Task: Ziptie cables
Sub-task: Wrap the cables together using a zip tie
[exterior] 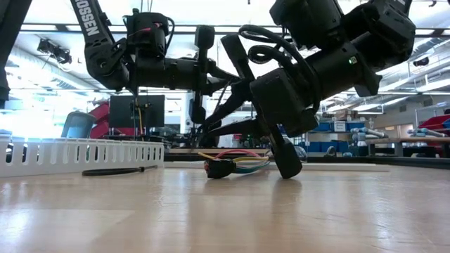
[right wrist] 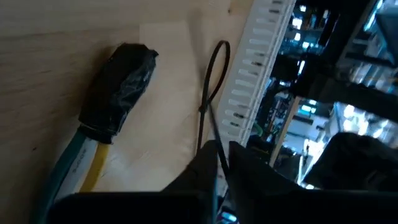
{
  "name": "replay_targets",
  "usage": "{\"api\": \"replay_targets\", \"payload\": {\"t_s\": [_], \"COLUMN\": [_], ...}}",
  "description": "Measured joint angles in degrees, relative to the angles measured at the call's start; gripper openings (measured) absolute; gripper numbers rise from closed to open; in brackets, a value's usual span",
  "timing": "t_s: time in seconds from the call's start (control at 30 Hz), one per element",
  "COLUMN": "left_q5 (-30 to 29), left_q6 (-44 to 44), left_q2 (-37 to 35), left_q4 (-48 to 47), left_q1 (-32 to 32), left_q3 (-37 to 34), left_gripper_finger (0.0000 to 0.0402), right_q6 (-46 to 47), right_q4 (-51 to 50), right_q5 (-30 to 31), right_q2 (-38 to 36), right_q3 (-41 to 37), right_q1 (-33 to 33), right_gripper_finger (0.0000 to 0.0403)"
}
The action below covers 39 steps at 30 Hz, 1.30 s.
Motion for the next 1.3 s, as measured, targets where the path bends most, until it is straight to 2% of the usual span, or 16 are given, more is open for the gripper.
{"api": "replay_targets", "payload": {"t_s": [0.13,0.23,0.3,0.4,0.57,0.67,0.8,0.97,1.17,1.3], "left_q5": [0.2,0.6,1.5,2.2,0.9,-0.8,-2.5,-7.6,-15.5,-20.0], "left_q6": [2.8,8.9,14.0,21.4,36.5,45.3,58.0,71.2,85.2,89.7], "left_q2": [0.0,0.0,0.0,0.0,0.0,0.0,0.0,0.0,0.0,0.0], "left_q4": [0.0,0.5,0.5,0.4,0.0,0.4,0.7,2.6,3.0,3.0], "left_q1": [-0.1,-0.9,-1.6,-3.1,-6.3,-8.4,-11.5,-15.8,-20.0,-21.7], "left_q3": [0.0,0.0,0.0,0.0,0.0,-0.1,-0.1,-0.1,-0.1,-0.1], "left_gripper_finger": [0.0001,0.0001,0.0001,0.0001,0.0001,0.0001,0.0001,0.0001,0.0001,0.0], "right_q6": [9.3,22.0,33.1,50.5,77.3,88.3,97.5,106.9,112.0,113.6], "right_q4": [0.3,0.9,0.8,1.5,1.8,2.5,2.4,6.7,10.5,10.6], "right_q5": [1.0,2.1,0.5,-7.9,-29.2,-35.9,-37.6,-45.8,-52.6,-53.2], "right_q2": [0.0,-1.1,-2.6,-7.7,-15.8,-19.2,-20.6,-20.3,-20.3,-20.3], "right_q3": [-0.1,-0.3,-1.0,-3.1,-7.4,-9.7,-12.1,-13.0,-13.0,-13.0], "right_q1": [-0.3,-1.4,-2.7,-4.5,-10.9,-12.8,-14.2,-15.9,-16.4,-16.3], "right_gripper_finger": [0.0004,0.0001,0.0,0.0,0.0,0.0,0.0,0.0,0.0,0.0]}}
